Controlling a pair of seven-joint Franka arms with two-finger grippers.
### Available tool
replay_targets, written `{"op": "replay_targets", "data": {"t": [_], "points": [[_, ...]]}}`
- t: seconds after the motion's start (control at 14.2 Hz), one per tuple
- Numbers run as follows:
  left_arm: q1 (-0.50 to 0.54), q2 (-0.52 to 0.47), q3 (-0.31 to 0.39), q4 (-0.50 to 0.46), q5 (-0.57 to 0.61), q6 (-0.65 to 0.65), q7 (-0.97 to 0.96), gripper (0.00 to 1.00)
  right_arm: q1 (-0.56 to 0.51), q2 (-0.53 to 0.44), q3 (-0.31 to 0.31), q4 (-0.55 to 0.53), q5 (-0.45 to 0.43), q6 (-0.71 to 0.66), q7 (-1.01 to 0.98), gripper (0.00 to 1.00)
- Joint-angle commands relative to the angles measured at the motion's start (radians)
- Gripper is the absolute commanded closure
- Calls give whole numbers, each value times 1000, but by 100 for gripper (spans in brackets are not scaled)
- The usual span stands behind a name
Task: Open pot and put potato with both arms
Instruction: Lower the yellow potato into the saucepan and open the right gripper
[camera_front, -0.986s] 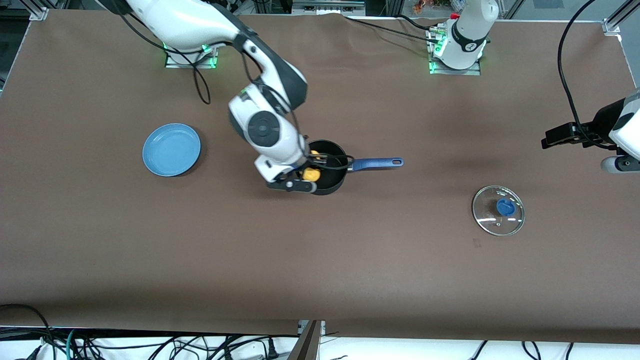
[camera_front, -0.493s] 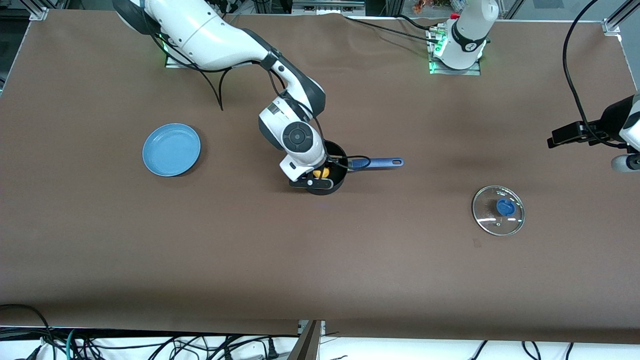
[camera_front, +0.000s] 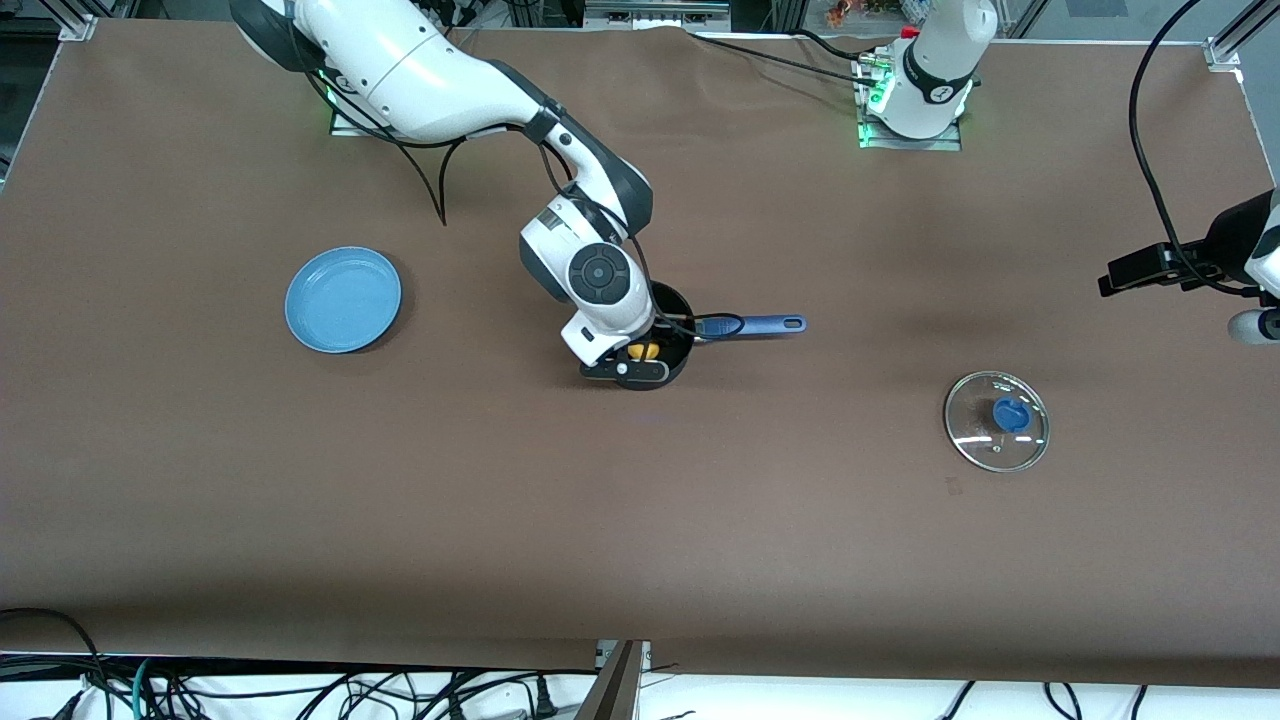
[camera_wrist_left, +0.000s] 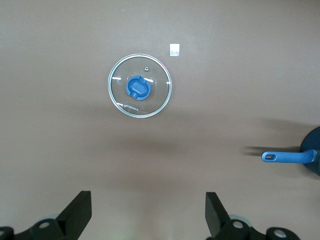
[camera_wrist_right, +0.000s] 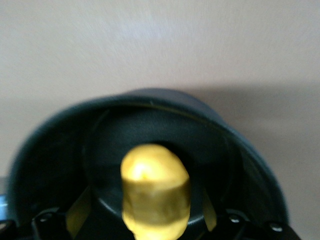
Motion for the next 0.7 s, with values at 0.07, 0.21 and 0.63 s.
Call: {"op": "replay_targets", "data": {"t": [0.07,0.21,0.63], "points": [[3,-9,-7,9,18,-16,-5,0,-30,-159,-44,1,-15,-160,-3,0],[5,-5,-9,9,15,-14,-5,0,-53,-253,-77,1,-17,-284,-18,0],[4,-5,-9,9,15,-14,-5,0,-67,-455,-312,-25,2,-548,-400,0]]}}
